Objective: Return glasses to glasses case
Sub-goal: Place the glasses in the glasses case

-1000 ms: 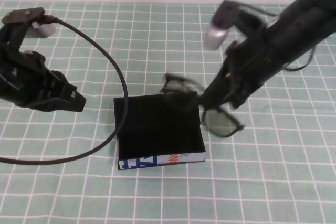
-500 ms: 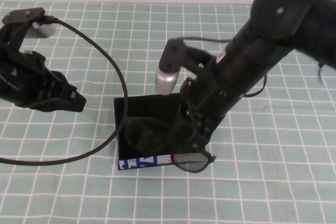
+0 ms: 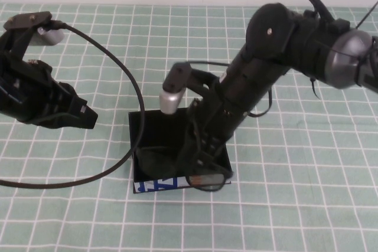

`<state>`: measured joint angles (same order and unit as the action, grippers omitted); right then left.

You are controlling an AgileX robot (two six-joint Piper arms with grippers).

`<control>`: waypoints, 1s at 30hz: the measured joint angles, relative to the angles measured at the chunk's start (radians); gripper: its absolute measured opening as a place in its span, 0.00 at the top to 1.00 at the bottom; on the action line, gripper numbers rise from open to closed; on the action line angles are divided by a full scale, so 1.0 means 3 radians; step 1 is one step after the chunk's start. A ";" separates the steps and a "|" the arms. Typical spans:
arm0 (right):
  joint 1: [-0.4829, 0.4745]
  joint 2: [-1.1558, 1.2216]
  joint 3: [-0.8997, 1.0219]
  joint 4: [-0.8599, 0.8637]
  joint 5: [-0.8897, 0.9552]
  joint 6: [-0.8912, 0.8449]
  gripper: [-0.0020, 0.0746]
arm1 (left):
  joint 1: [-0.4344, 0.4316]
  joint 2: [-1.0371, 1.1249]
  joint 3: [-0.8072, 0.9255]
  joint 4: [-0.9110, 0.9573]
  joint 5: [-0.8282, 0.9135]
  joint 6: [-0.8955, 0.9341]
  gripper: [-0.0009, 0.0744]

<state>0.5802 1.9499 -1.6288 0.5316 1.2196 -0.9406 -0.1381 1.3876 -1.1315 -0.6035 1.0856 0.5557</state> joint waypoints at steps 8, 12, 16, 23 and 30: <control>-0.0112 0.0261 -0.0143 0.0096 -0.0006 -0.0014 0.98 | 0.0000 0.0000 0.0000 -0.0014 0.0006 0.0000 1.00; -0.0195 0.0346 -0.0199 0.0083 -0.0006 -0.0036 0.98 | 0.0000 0.0000 0.0000 -0.0019 0.0006 0.0000 1.00; -0.0260 0.0380 -0.0344 0.0089 -0.0006 -0.0039 0.98 | 0.0000 0.0000 0.0000 -0.0019 0.0006 0.0000 1.00; -0.0319 0.0521 -0.0558 0.0152 -0.0013 -0.0044 0.99 | 0.0000 0.0000 0.0000 -0.0019 0.0006 0.0000 0.99; -0.0319 0.0687 -0.0558 0.0203 -0.0013 -0.0044 0.99 | 0.0000 0.0000 0.0000 -0.0019 0.0006 0.0000 0.99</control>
<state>0.4845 2.1560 -1.7963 0.5925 1.2158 -0.9538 -0.1381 1.3876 -1.1315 -0.6092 1.0875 0.5557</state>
